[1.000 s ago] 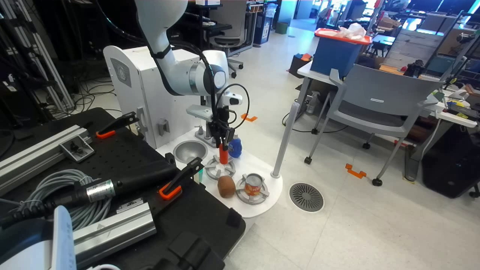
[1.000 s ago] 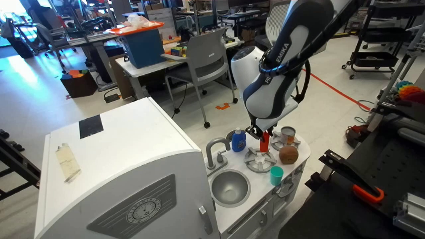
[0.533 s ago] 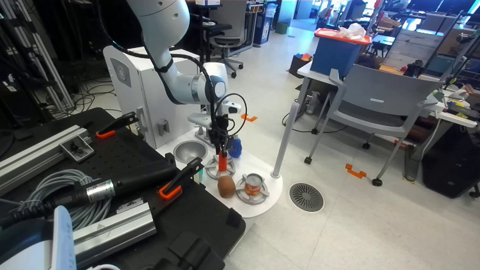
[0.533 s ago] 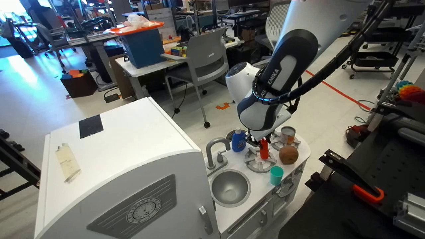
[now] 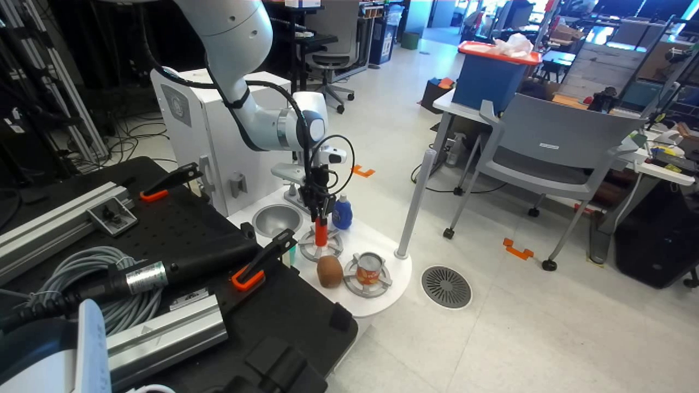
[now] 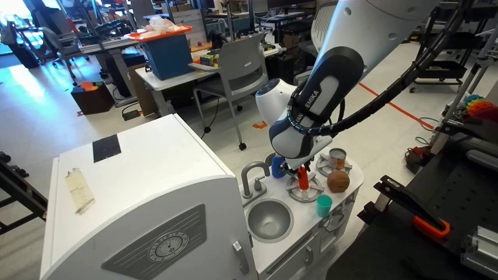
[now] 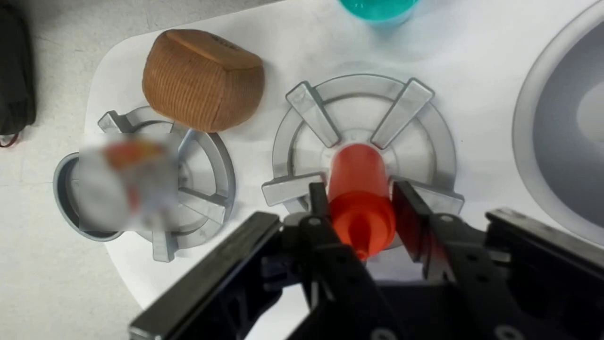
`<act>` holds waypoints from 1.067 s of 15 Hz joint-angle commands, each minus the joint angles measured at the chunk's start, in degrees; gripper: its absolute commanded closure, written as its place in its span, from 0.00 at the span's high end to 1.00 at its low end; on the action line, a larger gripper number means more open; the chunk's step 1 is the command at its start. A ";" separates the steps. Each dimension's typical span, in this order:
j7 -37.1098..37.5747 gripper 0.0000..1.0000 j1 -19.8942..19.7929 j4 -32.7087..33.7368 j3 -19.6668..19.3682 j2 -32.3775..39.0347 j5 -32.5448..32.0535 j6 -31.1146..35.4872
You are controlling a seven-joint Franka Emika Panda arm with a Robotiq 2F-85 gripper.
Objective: Remove the orange object from the cup and put it on the stove
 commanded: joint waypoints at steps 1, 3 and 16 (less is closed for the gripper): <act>0.46 0.13 0.27 3.63 -0.03 2.57 0.85 -2.03; 1.14 0.63 0.47 4.07 -0.66 2.95 0.60 -2.40; -0.28 1.00 -1.44 -13.08 2.69 -10.96 2.74 -12.62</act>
